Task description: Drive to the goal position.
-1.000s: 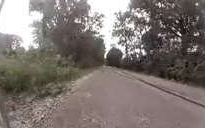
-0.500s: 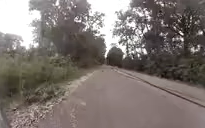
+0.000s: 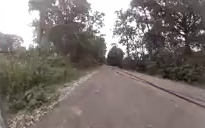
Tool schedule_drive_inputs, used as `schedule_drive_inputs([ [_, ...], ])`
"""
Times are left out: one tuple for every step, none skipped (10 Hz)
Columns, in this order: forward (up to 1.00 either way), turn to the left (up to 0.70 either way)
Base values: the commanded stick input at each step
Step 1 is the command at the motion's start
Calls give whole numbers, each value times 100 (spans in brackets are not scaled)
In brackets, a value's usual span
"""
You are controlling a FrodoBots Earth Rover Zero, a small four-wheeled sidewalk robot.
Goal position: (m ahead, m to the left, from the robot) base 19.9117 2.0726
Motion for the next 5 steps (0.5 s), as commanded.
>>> schedule_drive_inputs([
  [70, 0],
  [70, 0],
  [70, 0],
  [70, 0],
  [70, 0],
])
